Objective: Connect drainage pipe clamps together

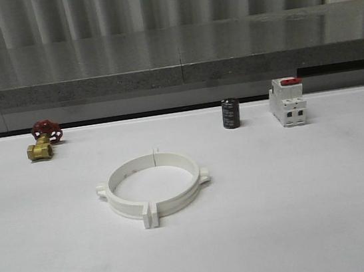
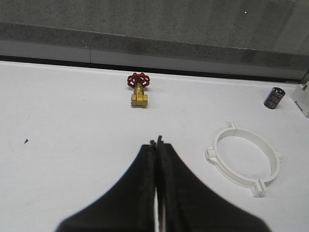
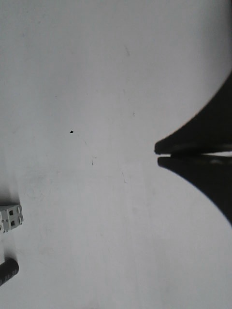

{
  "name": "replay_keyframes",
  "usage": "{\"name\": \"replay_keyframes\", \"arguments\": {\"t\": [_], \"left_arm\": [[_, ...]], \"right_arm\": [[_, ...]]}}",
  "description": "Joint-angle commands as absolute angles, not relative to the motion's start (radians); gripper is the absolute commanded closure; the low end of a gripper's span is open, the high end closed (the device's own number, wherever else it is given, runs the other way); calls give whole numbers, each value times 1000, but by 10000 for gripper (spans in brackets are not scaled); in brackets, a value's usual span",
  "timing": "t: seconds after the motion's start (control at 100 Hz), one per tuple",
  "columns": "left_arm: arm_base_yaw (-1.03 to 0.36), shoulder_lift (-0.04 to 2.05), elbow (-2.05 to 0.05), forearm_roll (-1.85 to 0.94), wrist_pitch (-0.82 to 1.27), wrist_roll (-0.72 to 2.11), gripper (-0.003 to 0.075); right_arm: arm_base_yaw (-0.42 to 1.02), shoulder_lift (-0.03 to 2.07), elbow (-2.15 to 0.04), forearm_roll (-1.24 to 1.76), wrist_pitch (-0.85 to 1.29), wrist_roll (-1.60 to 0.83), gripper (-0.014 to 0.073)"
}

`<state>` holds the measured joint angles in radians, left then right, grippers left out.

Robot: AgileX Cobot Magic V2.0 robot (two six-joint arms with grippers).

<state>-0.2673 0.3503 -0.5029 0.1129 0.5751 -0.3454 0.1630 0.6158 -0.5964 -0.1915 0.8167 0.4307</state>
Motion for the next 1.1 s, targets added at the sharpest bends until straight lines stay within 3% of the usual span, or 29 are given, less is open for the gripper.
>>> {"name": "replay_keyframes", "arguments": {"t": [0.0, 0.58, 0.9, 1.09], "left_arm": [[-265, 356, -529, 117, 497, -344, 740], [-265, 356, -529, 117, 497, -344, 740], [-265, 356, -529, 117, 497, -344, 740], [-265, 356, -529, 117, 497, -344, 740]], "right_arm": [[157, 614, -621, -216, 757, 419, 662], [157, 614, -611, -220, 738, 419, 662], [152, 462, -403, -208, 418, 413, 662], [69, 307, -277, -122, 306, 292, 662]]}}
